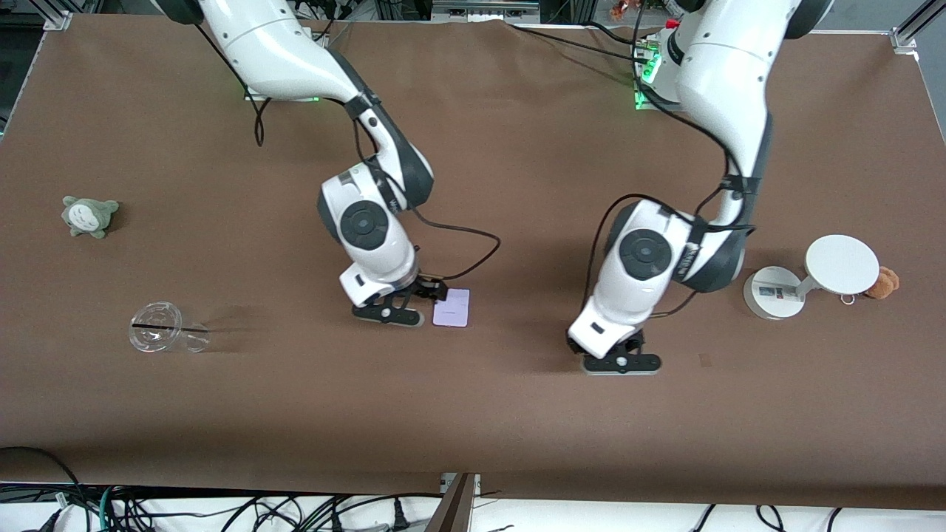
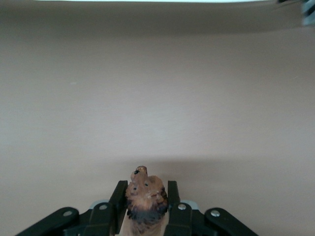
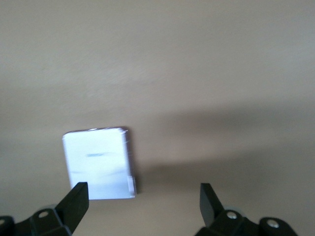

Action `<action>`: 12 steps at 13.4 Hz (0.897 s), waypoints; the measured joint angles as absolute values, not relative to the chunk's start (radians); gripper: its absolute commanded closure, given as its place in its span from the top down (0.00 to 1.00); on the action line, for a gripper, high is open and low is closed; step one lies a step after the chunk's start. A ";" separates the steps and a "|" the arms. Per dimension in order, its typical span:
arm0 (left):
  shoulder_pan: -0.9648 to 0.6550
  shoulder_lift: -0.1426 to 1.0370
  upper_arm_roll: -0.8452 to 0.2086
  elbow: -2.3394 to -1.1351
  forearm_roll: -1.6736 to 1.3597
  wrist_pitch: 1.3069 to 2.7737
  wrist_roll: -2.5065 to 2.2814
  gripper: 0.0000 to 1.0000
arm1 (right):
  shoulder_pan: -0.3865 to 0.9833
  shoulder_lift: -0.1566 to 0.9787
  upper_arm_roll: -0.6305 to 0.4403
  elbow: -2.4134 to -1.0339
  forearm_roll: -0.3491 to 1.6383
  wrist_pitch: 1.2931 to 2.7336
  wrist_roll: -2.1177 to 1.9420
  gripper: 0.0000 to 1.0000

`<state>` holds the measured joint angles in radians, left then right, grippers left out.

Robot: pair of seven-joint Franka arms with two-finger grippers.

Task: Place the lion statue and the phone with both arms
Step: 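Close the right gripper on the phone while the left gripper grasps the lion, then lift the phone with the right gripper while the left gripper lifts the lion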

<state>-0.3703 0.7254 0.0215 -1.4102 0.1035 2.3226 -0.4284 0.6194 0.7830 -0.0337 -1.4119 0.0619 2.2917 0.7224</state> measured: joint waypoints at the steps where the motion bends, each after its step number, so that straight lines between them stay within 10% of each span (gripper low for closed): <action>1: -0.319 0.690 -0.008 -1.459 0.104 2.323 -0.399 0.00 | 0.639 0.802 -0.034 -1.412 0.060 2.325 0.737 1.00; 12: 0.050 0.463 -0.150 -1.927 0.105 2.451 -0.228 0.00 | 0.697 0.920 -0.041 -1.315 0.036 2.428 0.743 1.00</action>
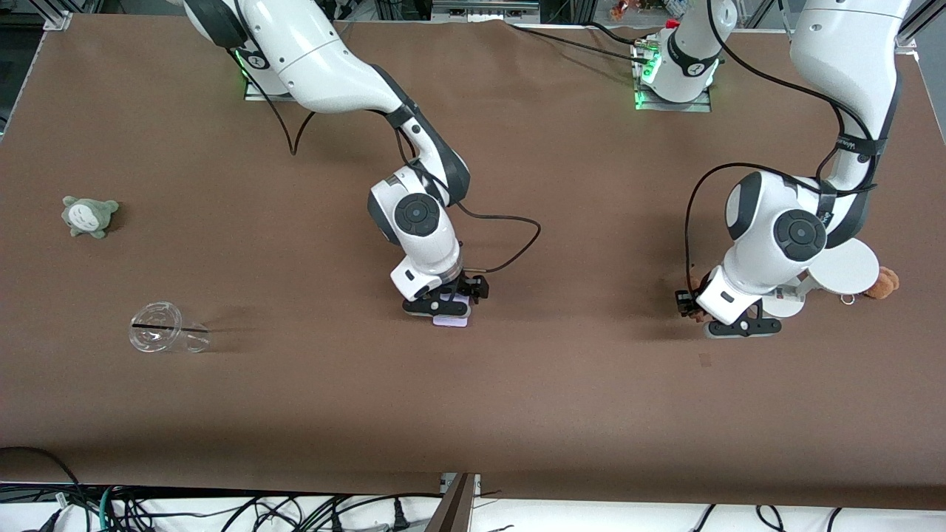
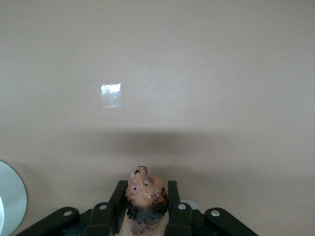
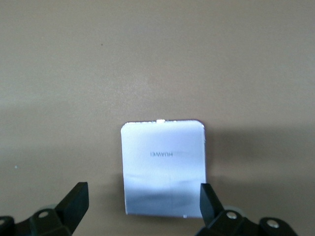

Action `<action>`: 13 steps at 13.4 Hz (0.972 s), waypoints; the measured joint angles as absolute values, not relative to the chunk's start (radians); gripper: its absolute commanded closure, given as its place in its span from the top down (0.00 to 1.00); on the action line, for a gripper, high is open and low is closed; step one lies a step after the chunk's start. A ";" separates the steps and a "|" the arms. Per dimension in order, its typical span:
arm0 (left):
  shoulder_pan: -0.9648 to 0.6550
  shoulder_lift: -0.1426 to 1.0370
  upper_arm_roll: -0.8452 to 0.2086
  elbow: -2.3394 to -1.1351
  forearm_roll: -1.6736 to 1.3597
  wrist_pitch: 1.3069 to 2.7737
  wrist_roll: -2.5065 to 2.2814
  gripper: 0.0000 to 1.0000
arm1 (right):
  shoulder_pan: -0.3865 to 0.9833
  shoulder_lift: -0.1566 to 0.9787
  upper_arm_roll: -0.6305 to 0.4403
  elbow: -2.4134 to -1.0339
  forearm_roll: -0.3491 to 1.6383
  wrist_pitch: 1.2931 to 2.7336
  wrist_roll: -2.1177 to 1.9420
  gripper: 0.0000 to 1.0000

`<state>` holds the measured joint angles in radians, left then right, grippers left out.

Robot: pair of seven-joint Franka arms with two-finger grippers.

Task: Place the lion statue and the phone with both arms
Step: 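Lift the phone with the right gripper while the left gripper lifts the lion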

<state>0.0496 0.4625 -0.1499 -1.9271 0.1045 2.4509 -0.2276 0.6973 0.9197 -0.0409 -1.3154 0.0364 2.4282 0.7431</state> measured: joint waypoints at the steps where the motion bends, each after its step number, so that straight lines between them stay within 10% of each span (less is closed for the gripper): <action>1: 0.068 0.463 -0.150 -1.959 0.105 2.493 -0.207 0.00 | 0.697 0.930 -0.041 -1.312 0.014 2.436 0.743 1.00; 13: 0.153 0.481 -0.155 -2.027 0.105 2.566 -0.132 0.00 | 0.697 0.957 -0.056 -1.303 -0.013 2.473 0.743 1.00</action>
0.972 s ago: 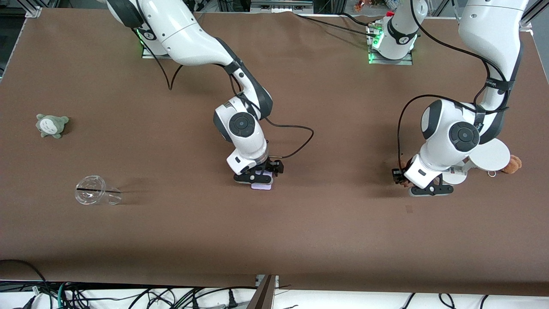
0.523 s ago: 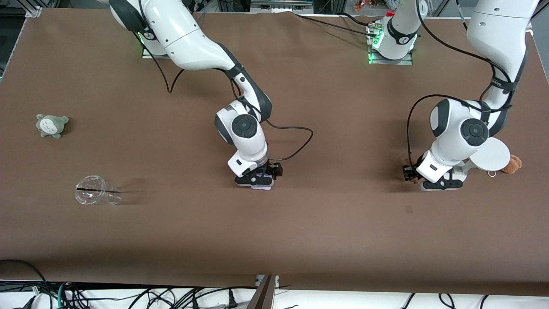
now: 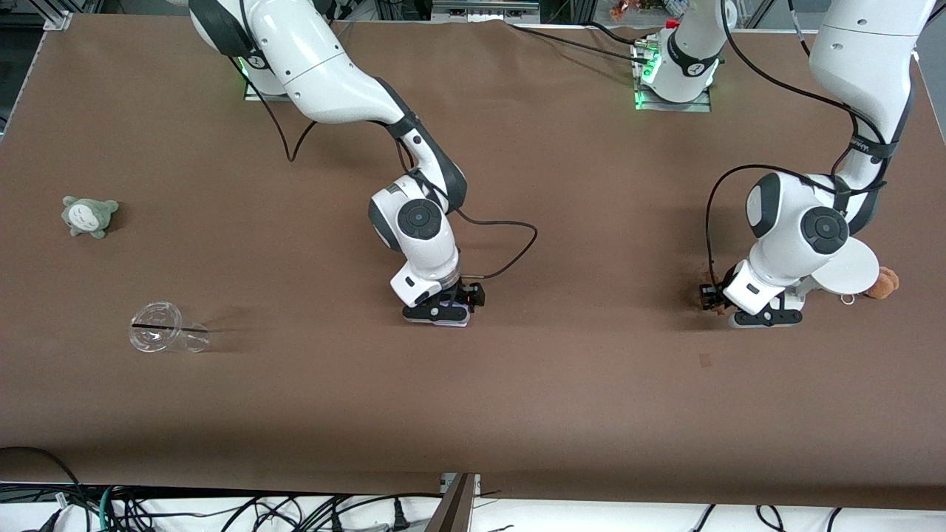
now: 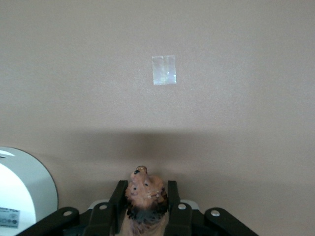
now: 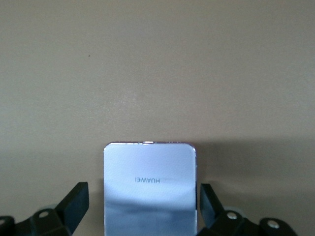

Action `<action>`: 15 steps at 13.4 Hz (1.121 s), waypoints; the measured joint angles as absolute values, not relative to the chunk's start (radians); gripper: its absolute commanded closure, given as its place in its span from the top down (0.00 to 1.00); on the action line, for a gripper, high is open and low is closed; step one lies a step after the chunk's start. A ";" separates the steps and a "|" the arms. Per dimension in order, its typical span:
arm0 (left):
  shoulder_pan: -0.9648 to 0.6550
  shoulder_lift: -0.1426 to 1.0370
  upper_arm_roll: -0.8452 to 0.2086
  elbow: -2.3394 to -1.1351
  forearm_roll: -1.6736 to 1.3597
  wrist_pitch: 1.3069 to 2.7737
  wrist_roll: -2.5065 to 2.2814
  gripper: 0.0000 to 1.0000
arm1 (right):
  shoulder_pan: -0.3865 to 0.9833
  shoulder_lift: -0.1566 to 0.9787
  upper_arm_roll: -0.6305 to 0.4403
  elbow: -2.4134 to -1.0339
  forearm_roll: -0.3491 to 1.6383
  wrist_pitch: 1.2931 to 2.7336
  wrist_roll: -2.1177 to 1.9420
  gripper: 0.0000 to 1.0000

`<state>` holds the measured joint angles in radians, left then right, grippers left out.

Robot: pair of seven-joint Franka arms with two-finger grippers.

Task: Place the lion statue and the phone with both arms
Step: 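Lift the phone with the right gripper while the left gripper lifts the lion, then place the lion with the left gripper while the right gripper moves the phone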

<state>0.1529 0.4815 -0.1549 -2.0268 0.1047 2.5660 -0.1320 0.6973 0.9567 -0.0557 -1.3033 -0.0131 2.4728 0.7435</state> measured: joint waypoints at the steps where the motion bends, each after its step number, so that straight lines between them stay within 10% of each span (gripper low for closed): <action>1: 0.153 0.487 -0.156 -2.027 0.105 2.568 -0.132 0.00 | 0.697 0.960 -0.056 -1.303 -0.014 2.474 0.743 1.00; 3: 0.153 0.491 -0.157 -2.027 0.105 2.571 -0.132 0.13 | 0.697 0.965 -0.056 -1.303 -0.020 2.476 0.743 1.00; 5: 0.153 0.491 -0.157 -2.027 0.105 2.571 -0.132 0.70 | 0.697 0.970 -0.056 -1.303 -0.025 2.481 0.743 0.96; 6: 0.153 0.491 -0.157 -2.027 0.105 2.571 -0.132 0.98 | 0.697 0.973 -0.056 -1.303 -0.026 2.488 0.743 0.74; 8: 0.153 0.492 -0.158 -2.026 0.105 2.574 -0.133 1.00 | 0.697 0.976 -0.056 -1.303 -0.027 2.495 0.743 0.37; 15: 0.155 0.456 -0.159 -2.008 0.105 2.571 -0.133 1.00 | 0.664 0.956 -0.094 -1.268 -0.030 2.396 0.657 0.26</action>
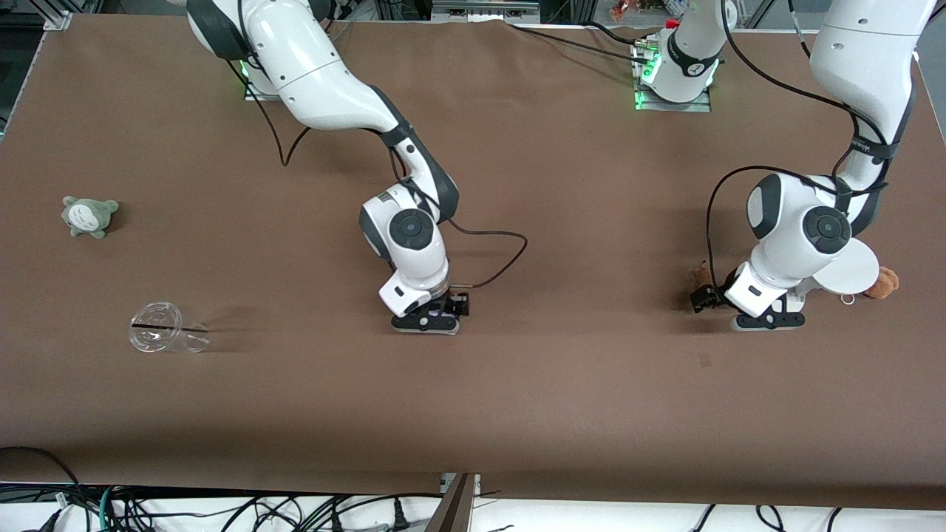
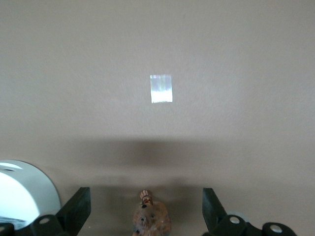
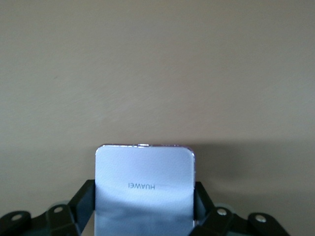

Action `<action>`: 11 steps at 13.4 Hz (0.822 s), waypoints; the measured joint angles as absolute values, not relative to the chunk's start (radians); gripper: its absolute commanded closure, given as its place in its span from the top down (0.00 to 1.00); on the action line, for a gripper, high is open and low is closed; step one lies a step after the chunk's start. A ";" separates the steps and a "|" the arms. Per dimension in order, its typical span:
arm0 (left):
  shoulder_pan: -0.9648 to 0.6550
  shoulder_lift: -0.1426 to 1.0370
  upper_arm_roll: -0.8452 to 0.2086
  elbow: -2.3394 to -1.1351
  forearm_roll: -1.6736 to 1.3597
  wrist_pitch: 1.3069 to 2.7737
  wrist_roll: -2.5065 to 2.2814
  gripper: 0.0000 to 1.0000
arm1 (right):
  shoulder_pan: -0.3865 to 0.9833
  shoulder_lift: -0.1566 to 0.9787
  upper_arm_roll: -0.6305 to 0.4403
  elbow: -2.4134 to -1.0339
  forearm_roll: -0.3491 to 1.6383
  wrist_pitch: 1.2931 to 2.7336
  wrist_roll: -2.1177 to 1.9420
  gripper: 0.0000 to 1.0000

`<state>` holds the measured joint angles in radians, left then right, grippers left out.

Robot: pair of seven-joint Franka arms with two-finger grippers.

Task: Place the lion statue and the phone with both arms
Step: 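Place the lion with the left gripper while the right gripper moves the phone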

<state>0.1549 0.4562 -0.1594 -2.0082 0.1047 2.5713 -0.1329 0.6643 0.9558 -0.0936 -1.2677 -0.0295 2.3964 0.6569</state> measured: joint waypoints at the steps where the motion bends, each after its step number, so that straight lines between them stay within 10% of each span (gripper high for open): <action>1: 0.155 0.430 -0.162 -2.006 0.105 2.551 -0.133 1.00 | 0.635 0.936 -0.094 -1.263 -0.029 2.361 0.604 0.26; 11: 0.156 0.178 -0.200 -1.695 0.096 1.915 -0.132 1.00 | 0.277 0.840 -0.093 -1.323 0.056 2.147 -0.006 0.27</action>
<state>0.1562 0.1781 -0.1999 -1.6948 0.0958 1.9145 -0.1319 0.2773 0.8398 -0.0934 -1.3227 0.0563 2.1472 -0.0064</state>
